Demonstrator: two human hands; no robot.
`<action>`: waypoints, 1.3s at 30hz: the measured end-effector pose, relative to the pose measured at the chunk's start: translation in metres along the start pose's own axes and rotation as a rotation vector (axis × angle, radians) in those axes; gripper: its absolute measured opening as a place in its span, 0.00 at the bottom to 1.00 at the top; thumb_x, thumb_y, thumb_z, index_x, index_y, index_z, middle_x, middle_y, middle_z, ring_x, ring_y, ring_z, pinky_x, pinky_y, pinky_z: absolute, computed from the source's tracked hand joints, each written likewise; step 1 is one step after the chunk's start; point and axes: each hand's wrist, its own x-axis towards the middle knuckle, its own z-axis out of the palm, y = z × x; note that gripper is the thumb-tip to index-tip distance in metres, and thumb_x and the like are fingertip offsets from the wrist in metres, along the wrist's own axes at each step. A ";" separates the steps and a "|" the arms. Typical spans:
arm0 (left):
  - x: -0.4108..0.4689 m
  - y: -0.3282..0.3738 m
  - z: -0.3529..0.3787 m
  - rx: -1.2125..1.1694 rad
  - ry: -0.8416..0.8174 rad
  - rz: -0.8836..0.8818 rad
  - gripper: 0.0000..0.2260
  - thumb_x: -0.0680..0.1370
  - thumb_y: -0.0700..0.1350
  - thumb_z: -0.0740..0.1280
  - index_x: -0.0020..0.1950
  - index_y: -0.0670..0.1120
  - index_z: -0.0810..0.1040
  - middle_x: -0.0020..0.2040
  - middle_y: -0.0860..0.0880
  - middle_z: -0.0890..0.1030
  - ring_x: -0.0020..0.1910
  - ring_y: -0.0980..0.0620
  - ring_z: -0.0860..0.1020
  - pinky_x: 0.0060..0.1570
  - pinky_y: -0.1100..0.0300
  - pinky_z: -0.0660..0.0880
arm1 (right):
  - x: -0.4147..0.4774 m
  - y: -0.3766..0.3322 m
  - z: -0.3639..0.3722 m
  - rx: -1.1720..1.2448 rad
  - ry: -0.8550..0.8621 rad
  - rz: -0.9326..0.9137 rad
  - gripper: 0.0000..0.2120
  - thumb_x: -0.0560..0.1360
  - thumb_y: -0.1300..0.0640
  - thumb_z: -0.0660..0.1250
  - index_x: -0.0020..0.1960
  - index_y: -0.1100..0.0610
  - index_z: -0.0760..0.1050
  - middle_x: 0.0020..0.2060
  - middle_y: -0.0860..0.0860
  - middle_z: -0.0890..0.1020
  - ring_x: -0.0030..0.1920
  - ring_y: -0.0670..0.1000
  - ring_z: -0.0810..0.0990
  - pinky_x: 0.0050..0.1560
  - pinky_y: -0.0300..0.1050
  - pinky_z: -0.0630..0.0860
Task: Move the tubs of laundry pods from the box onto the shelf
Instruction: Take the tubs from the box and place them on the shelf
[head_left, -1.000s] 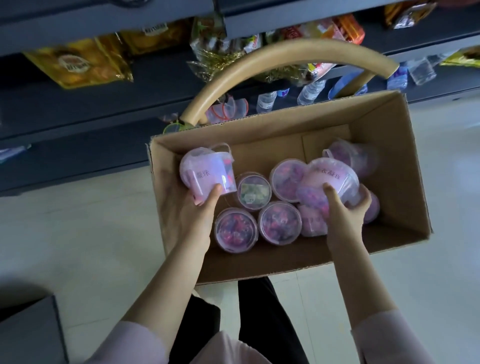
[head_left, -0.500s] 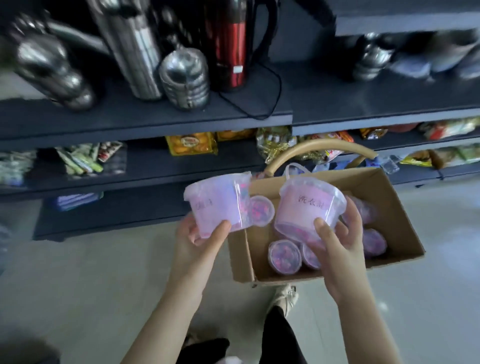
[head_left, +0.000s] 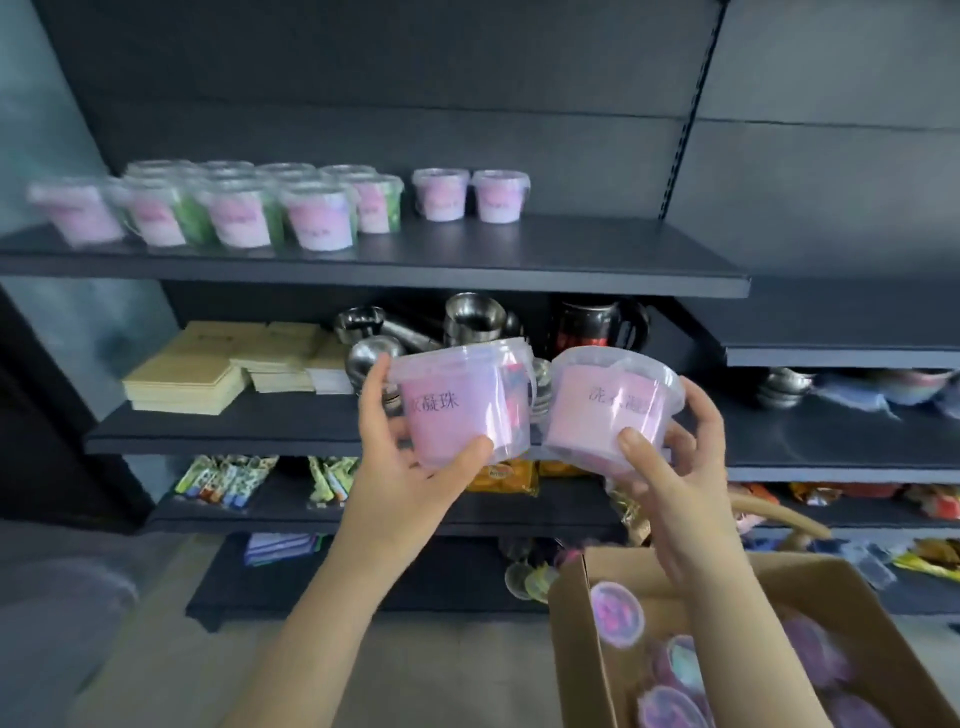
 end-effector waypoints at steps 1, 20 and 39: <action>0.008 0.004 -0.001 -0.011 0.001 0.030 0.46 0.61 0.61 0.78 0.67 0.78 0.51 0.58 0.58 0.77 0.53 0.62 0.81 0.42 0.70 0.77 | 0.009 -0.004 0.004 -0.001 -0.018 -0.021 0.37 0.63 0.46 0.78 0.67 0.34 0.65 0.63 0.50 0.76 0.59 0.52 0.81 0.54 0.55 0.80; 0.311 -0.030 0.061 0.230 0.054 0.247 0.46 0.62 0.57 0.79 0.69 0.69 0.53 0.59 0.63 0.73 0.53 0.66 0.79 0.43 0.75 0.74 | 0.326 0.010 0.025 -0.126 -0.139 -0.310 0.39 0.62 0.57 0.81 0.64 0.38 0.63 0.66 0.46 0.70 0.51 0.50 0.84 0.45 0.38 0.79; 0.407 -0.065 0.042 0.257 -0.146 0.219 0.23 0.66 0.64 0.69 0.55 0.65 0.63 0.59 0.67 0.69 0.54 0.74 0.73 0.46 0.77 0.71 | 0.412 0.028 0.037 -0.614 -0.017 -0.179 0.30 0.65 0.42 0.76 0.62 0.40 0.67 0.58 0.37 0.76 0.59 0.39 0.75 0.58 0.39 0.73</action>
